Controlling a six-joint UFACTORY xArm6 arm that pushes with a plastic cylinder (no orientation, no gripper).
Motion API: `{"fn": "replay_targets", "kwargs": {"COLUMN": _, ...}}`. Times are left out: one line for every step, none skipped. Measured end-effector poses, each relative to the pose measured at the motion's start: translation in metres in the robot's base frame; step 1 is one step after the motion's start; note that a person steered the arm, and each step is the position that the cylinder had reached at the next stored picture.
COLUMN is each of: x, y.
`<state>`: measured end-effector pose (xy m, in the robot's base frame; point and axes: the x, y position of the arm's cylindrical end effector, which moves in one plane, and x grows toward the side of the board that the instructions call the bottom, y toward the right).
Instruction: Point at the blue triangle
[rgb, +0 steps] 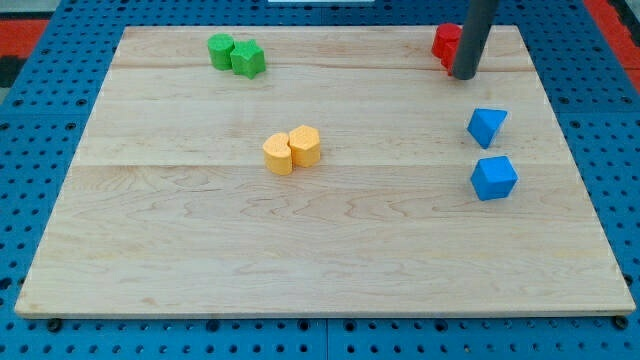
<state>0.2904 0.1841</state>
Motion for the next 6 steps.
{"fn": "replay_targets", "kwargs": {"x": 0.04, "y": 0.0}}
{"fn": "replay_targets", "kwargs": {"x": 0.092, "y": -0.006}}
{"fn": "replay_targets", "kwargs": {"x": 0.121, "y": -0.022}}
{"fn": "replay_targets", "kwargs": {"x": 0.101, "y": -0.036}}
{"fn": "replay_targets", "kwargs": {"x": 0.076, "y": -0.009}}
{"fn": "replay_targets", "kwargs": {"x": 0.087, "y": 0.02}}
